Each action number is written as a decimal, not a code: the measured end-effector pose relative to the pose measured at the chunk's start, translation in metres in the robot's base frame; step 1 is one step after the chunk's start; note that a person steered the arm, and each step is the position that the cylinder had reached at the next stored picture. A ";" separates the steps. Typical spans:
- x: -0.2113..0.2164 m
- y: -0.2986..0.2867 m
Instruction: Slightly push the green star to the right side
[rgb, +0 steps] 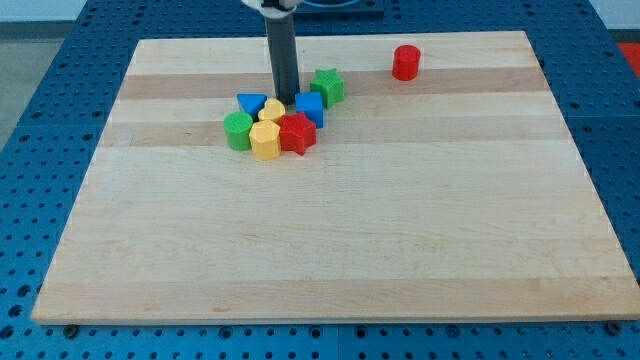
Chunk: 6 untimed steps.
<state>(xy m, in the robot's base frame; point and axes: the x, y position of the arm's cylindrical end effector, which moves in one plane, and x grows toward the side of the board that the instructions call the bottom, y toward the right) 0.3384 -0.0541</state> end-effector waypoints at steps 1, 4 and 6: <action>0.001 0.025; -0.029 -0.011; -0.041 0.029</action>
